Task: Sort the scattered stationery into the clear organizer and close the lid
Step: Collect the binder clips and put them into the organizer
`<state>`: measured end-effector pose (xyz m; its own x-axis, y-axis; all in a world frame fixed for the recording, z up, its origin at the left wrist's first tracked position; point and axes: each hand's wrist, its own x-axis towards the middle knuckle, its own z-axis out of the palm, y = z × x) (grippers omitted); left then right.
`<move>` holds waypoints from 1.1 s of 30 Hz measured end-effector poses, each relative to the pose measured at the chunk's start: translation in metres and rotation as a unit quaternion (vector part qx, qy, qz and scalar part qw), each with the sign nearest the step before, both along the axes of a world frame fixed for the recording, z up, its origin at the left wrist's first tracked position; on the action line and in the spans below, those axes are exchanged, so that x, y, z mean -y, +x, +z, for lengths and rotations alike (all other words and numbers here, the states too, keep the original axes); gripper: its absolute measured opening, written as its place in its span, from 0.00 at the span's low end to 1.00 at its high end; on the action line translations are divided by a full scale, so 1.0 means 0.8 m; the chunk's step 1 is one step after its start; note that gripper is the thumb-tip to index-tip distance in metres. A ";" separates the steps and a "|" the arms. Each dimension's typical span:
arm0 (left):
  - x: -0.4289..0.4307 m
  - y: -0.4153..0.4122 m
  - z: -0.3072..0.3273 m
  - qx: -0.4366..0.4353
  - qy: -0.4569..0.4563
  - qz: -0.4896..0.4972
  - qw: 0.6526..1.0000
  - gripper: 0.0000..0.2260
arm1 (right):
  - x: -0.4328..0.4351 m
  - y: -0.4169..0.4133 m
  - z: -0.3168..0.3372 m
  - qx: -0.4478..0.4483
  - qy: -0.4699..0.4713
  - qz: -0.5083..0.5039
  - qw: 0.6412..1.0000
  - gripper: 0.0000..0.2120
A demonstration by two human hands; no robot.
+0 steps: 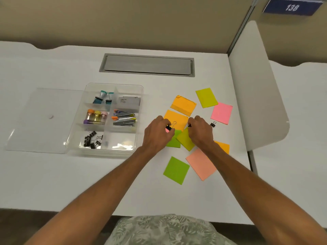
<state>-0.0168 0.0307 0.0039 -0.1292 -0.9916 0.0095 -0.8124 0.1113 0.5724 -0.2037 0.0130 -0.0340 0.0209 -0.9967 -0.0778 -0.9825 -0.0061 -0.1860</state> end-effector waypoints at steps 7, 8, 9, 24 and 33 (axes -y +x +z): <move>-0.002 0.056 0.014 -0.043 -0.023 0.042 0.998 0.11 | -0.007 0.037 0.022 0.126 -0.091 -0.036 0.987 0.12; -0.002 0.067 0.016 -0.045 -0.021 0.052 0.997 0.11 | -0.007 0.050 0.026 0.161 -0.096 -0.028 0.982 0.11; -0.002 0.079 0.017 -0.047 -0.019 0.059 0.997 0.12 | -0.006 0.065 0.030 0.189 -0.099 -0.018 0.977 0.11; -0.008 0.302 0.032 -0.016 -0.013 0.161 0.987 0.12 | 0.004 0.339 0.071 0.333 -0.043 0.096 0.937 0.07; -0.014 0.374 0.007 0.085 0.055 0.118 0.988 0.12 | 0.000 0.418 0.047 0.158 0.045 0.130 0.978 0.04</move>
<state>0.2827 0.0416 0.0094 0.1147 -0.9881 -0.1020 -0.8938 -0.1475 0.4235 0.1310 0.0129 0.0035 0.3097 -0.9440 -0.1140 -0.8432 -0.2172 -0.4918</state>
